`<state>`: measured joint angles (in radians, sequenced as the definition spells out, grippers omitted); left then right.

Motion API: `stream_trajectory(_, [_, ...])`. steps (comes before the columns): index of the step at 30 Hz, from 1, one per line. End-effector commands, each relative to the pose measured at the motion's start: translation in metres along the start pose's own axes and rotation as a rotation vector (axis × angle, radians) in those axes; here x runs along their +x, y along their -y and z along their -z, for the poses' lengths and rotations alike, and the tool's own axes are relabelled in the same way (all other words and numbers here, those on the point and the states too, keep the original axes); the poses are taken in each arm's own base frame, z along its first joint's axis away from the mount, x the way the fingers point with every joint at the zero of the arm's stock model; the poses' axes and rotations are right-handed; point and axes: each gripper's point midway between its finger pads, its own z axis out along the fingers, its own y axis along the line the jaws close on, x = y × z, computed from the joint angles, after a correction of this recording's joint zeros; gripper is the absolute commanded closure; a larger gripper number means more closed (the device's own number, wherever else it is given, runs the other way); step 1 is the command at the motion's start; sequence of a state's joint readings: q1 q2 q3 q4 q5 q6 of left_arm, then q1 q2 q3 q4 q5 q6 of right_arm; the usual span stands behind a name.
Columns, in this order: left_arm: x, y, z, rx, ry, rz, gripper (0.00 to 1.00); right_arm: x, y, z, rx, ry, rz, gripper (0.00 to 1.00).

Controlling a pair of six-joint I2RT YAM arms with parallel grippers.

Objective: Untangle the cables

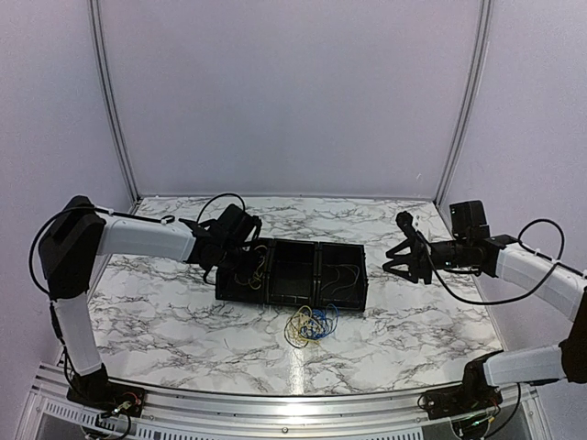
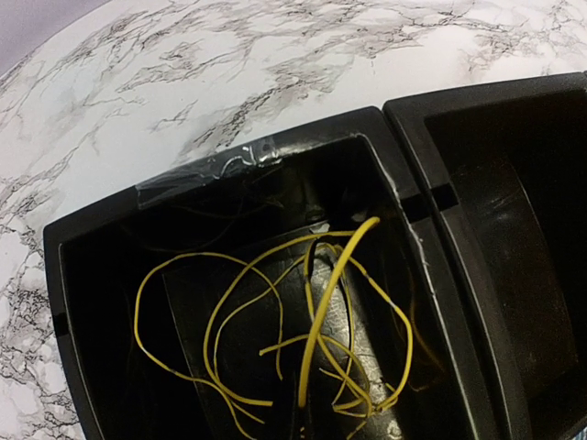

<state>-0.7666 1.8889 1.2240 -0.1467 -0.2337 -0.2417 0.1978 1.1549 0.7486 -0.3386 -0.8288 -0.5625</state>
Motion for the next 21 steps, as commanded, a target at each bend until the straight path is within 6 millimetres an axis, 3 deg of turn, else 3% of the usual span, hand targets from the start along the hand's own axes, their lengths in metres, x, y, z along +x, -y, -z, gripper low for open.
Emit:
stream_trajectory(1, [-0.001, -0.003, -0.005, -0.036, -0.03, -0.03, 1.0, -0.003, 0.002, 0.003, 0.002, 0.006, 0.013, 0.56])
stream_trajectory(10, [0.001, -0.006, -0.006, -0.053, -0.036, -0.038, 1.0, -0.001, 0.002, 0.002, -0.003, 0.002, 0.013, 0.56])
stream_trajectory(14, [-0.012, -0.009, 0.007, -0.065, -0.007, -0.046, 0.81, -0.001, 0.001, 0.001, -0.007, 0.001, 0.013, 0.56])
stream_trajectory(21, [-0.032, -0.01, 0.039, -0.04, 0.044, -0.052, 0.74, -0.003, 0.001, 0.002, -0.005, 0.004, 0.019, 0.56])
